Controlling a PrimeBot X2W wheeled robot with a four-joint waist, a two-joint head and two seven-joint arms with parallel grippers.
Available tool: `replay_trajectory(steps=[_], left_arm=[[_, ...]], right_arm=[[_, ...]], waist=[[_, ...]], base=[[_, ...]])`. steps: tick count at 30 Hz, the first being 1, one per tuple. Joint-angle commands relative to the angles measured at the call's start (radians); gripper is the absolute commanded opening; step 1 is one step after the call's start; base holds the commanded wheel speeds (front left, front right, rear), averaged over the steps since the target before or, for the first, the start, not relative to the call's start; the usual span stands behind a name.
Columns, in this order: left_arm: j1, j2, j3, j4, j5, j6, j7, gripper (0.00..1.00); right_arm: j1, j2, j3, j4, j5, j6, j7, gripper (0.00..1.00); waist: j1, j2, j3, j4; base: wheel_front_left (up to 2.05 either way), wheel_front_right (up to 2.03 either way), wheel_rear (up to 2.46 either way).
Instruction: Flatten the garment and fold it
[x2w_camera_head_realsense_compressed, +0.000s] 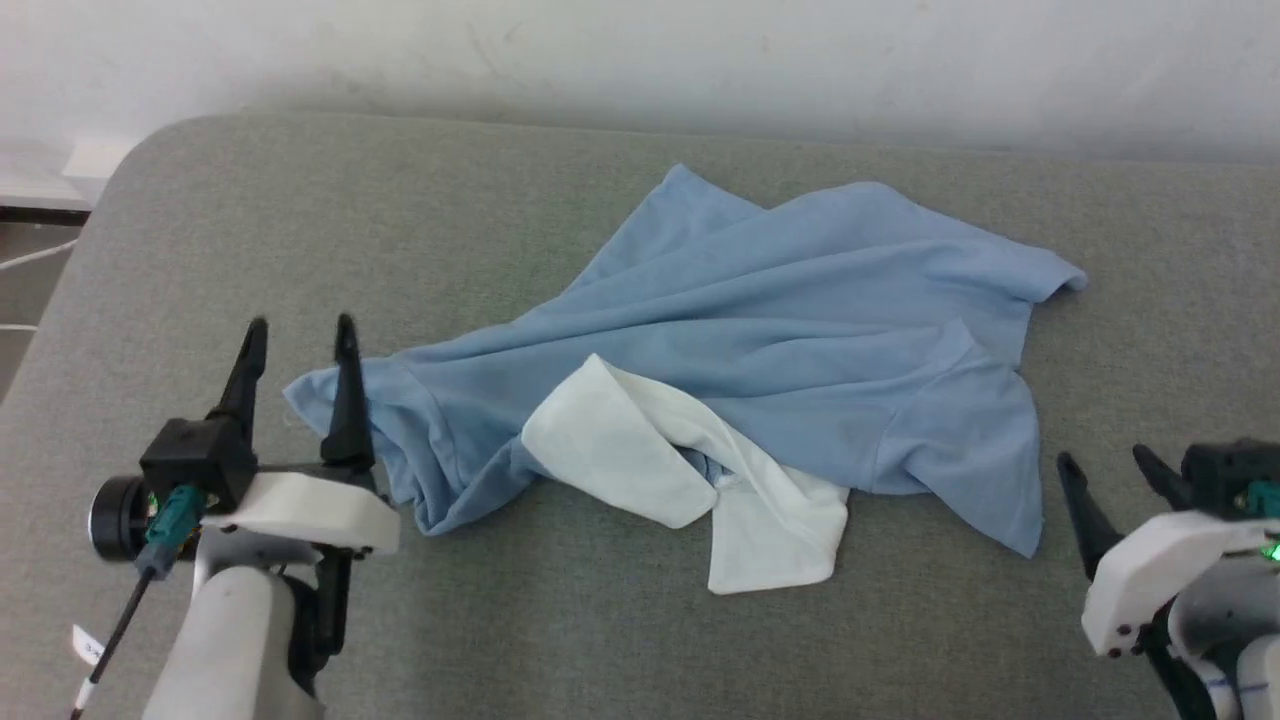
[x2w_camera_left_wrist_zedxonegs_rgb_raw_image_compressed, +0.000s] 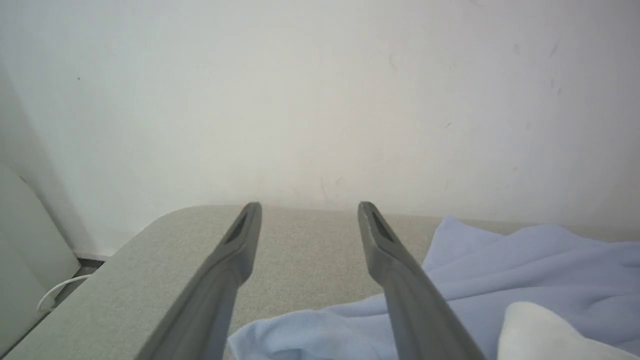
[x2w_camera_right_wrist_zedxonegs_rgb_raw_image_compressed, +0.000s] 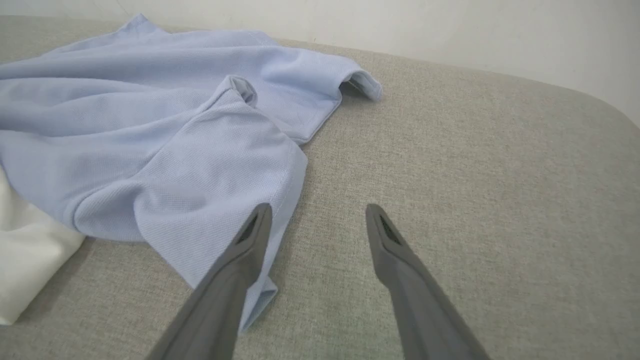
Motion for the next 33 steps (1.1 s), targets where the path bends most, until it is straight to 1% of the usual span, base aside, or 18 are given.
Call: replay_trajectory(steps=[1, 3, 5, 7, 11, 13, 17, 21, 22, 23, 25, 30, 31, 33], left_arm=[[0.013, -0.013, -0.004, -0.065, 0.036, -0.015, -0.005, 1.00], [0.043, -0.035, -0.003, -0.135, 0.070, -0.026, -0.005, 1.00], [0.079, -0.057, -0.011, -0.175, 0.095, -0.045, -0.005, 1.00], [0.107, -0.081, -0.011, -0.194, 0.108, -0.057, -0.006, 1.00], [0.137, -0.121, 0.004, -0.205, 0.123, -0.076, -0.006, 1.00], [0.145, -0.133, 0.009, -0.209, 0.131, -0.088, -0.006, 1.00], [0.150, -0.151, 0.024, -0.204, 0.142, -0.106, -0.006, 1.00], [0.149, -0.163, 0.044, -0.198, 0.151, -0.120, -0.006, 1.00], [0.149, -0.165, 0.047, -0.194, 0.154, -0.124, -0.006, 1.00], [0.148, -0.166, 0.050, -0.189, 0.156, -0.128, -0.006, 1.00], [0.145, -0.170, 0.055, -0.182, 0.163, -0.134, -0.006, 1.00], [0.147, -0.178, 0.061, -0.168, 0.173, -0.146, -0.006, 1.00], [0.147, -0.178, 0.061, -0.168, 0.173, -0.146, -0.006, 1.00], [0.148, -0.180, 0.061, -0.165, 0.178, -0.150, -0.006, 1.00]], right_arm=[[-0.042, -0.015, -0.002, 0.025, 0.010, -0.001, 0.040, 1.00], [-0.084, -0.025, -0.004, 0.064, 0.024, -0.001, 0.098, 1.00], [-0.123, -0.043, 0.005, 0.113, 0.031, -0.001, 0.170, 1.00], [-0.164, -0.054, 0.006, 0.159, 0.049, -0.001, 0.217, 1.00], [-0.218, -0.090, 0.021, 0.248, 0.034, -0.001, 0.278, 1.00], [-0.232, -0.105, 0.046, 0.285, 0.026, -0.001, 0.292, 1.00], [-0.247, -0.125, 0.099, 0.342, 0.032, -0.001, 0.281, 1.00], [-0.247, -0.150, 0.191, 0.378, 0.029, -0.001, 0.259, 1.00], [-0.246, -0.159, 0.215, 0.388, 0.029, -0.001, 0.254, 0.49], [-0.247, -0.169, 0.239, 0.396, 0.027, -0.001, 0.245, 0.00], [-0.252, -0.183, 0.267, 0.412, 0.024, -0.001, 0.221, 0.00], [-0.274, -0.191, 0.271, 0.439, 0.026, -0.001, 0.134, 0.00], [-0.274, -0.191, 0.271, 0.439, 0.026, -0.001, 0.134, 0.00], [-0.283, -0.192, 0.267, 0.444, 0.028, -0.001, 0.100, 0.00]], waist=[[0.0000, -0.0001, -0.008, 0.021], [0.0000, -0.0001, -0.008, 0.033], [0.0000, -0.0001, -0.007, 0.048], [0.0000, -0.0001, -0.006, 0.067], [0.0000, -0.0001, 0.003, 0.106], [0.0000, -0.0001, 0.008, 0.121], [0.0000, -0.0001, 0.019, 0.139], [0.0000, -0.0001, 0.023, 0.141], [0.0000, -0.0001, 0.024, 0.140], [0.0000, -0.0001, 0.023, 0.137], [0.0000, -0.0001, 0.018, 0.130], [0.0000, -0.0001, -0.001, 0.104], [0.0000, -0.0001, -0.001, 0.104], [0.0000, -0.0001, -0.010, 0.095]], base=[[0.00, 0.00, 0.00], [0.00, 0.00, 0.00], [0.00, 0.00, 0.00], [0.00, 0.00, 0.00], [0.00, 0.00, 0.00], [0.00, 0.00, 0.00], [0.00, 0.00, 0.00], [0.00, 0.00, 0.00], [0.00, 0.00, 0.00], [0.00, 0.00, 0.00], [0.00, 0.00, 0.00], [0.00, 0.00, 0.00], [0.00, 0.00, 0.00], [0.00, 0.00, 0.00]])
